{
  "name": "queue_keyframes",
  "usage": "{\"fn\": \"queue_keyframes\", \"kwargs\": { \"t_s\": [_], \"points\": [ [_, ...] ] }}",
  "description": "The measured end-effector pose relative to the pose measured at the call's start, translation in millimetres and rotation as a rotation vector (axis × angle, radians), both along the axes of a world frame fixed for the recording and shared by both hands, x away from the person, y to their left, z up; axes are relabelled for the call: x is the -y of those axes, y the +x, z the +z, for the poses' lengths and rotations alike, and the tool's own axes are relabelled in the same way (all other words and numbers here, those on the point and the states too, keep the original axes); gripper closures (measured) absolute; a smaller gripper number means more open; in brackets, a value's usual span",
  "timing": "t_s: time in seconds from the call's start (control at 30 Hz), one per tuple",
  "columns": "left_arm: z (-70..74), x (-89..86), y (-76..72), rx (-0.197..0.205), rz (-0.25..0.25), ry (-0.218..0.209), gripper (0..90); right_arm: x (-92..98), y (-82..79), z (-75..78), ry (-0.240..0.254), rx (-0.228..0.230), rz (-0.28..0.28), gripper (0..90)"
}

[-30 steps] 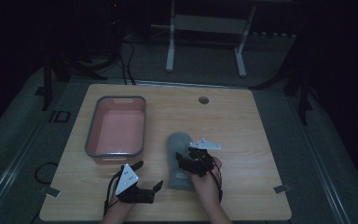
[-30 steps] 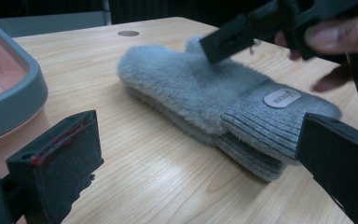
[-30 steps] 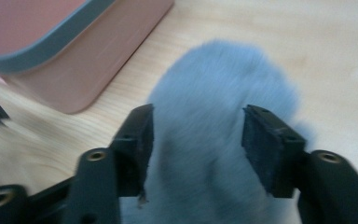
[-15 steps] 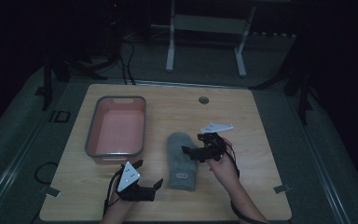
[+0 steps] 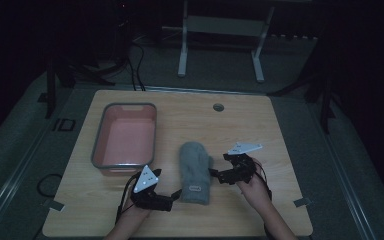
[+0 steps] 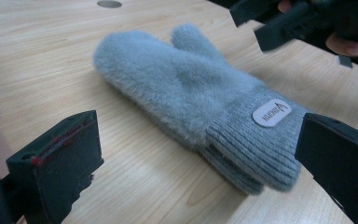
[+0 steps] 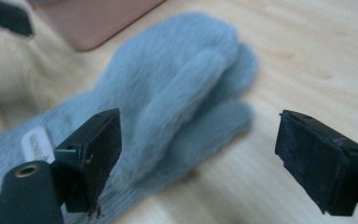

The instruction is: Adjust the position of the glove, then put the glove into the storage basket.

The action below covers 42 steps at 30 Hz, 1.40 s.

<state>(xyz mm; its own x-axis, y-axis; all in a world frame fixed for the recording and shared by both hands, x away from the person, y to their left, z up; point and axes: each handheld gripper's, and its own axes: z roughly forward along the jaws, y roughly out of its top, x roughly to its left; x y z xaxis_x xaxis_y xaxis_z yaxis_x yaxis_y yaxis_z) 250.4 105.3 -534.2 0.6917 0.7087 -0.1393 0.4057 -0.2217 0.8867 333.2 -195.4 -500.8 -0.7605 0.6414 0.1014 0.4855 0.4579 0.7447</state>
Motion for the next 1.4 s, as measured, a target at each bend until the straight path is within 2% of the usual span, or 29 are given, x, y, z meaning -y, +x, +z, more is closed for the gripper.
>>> {"fn": "queue_keyframes", "kwargs": {
  "t_s": [0.03,0.07,0.1,0.2,0.23,0.27,0.33,0.4,0.43,0.47,0.5,0.53,0.57,0.63,0.7,0.77,0.87,0.9,1.07,1.13,1.3,1.4],
  "points": [
    [1.1,1.6,2.7,-0.014,-0.008,0.008,0.7,-0.4,-1.5,-2.0,-0.002,-0.009,0.003,14.0],
    [2.9,5.5,8.2,-0.037,-0.017,0.036,0.7,-0.6,-2.5,-4.2,-0.002,-0.021,0.004,13.7],
    [3.3,6.5,9.5,-0.043,-0.017,0.038,0.7,-2.7,-4.8,-8.1,-0.008,-0.039,0.001,12.3],
    [5.7,9.8,15.6,-0.072,-0.037,0.012,0.7,-5.6,-8.2,-11.0,-0.015,-0.027,0.01,10.8],
    [7.0,11.8,17.4,-0.075,-0.035,0.018,1.8,-7.6,-8.9,-12.5,-0.009,-0.046,0.018,10.8],
    [8.7,14.6,19.8,-0.067,-0.038,0.026,7.1,-9.6,-9.0,-14.0,-0.006,-0.047,0.011,12.0],
    [9.6,17.7,24.5,-0.078,-0.04,0.034,9.8,-14.4,-8.6,-16.9,-0.031,-0.047,0.002,16.2],
    [9.6,20.5,29.8,-0.101,-0.026,0.05,14.0,-16.3,-5.7,-17.7,-0.011,-0.066,-0.015,25.5],
    [9.3,21.1,32.8,-0.112,-0.021,0.041,14.9,-17.3,-4.6,-16.9,0.004,-0.062,-0.036,30.9],
    [9.3,21.1,32.8,-0.112,-0.021,0.041,14.9,-17.3,-4.6,-16.9,0.004,-0.062,-0.036,30.9],
    [8.1,22.6,39.2,-0.141,-0.005,0.045,14.9,-18.4,-3.5,-15.6,0.017,-0.056,-0.057,34.0],
    [7.2,23.3,42.0,-0.147,-0.006,0.049,15.3,-21.2,-1.0,-13.3,0.028,-0.043,-0.068,39.3],
    [6.2,24.5,44.8,-0.156,-0.001,0.064,15.7,-22.4,0.1,-13.6,0.021,-0.037,-0.079,39.8],
    [3.9,27.3,49.4,-0.168,0.001,0.095,15.8,-24.0,4.1,-17.6,0.025,-0.075,-0.07,42.9],
    [1.1,29.7,53.1,-0.189,0.003,0.114,17.7,-25.2,5.5,-23.8,-0.015,-0.103,-0.067,44.5],
    [-2.1,31.2,57.1,-0.216,0.002,0.114,19.5,-24.7,5.5,-29.6,-0.055,-0.119,-0.073,46.6],
    [-5.9,34.0,62.3,-0.238,0.001,0.12,19.6,-21.0,8.3,-34.0,-0.068,-0.16,-0.075,46.6],
    [-7.2,34.5,64.4,-0.244,0.002,0.125,19.6,-20.6,9.5,-35.0,-0.081,-0.173,-0.071,46.5],
    [-17.4,36.2,74.6,-0.298,-0.013,0.118,21.4,-22.0,13.5,-40.7,-0.084,-0.203,-0.048,46.5],
    [-19.4,37.7,76.5,-0.291,-0.027,0.127,22.3,-22.2,15.2,-41.9,-0.082,-0.213,-0.032,43.8],
    [-22.6,39.9,83.5,-0.321,-0.08,0.126,32.0,-22.2,17.7,-44.9,-0.074,-0.219,0.0,41.8],
    [-26.0,40.4,88.0,-0.342,-0.116,0.099,39.5,-24.2,17.0,-46.3,-0.06,-0.216,0.031,55.8]
  ]
}}
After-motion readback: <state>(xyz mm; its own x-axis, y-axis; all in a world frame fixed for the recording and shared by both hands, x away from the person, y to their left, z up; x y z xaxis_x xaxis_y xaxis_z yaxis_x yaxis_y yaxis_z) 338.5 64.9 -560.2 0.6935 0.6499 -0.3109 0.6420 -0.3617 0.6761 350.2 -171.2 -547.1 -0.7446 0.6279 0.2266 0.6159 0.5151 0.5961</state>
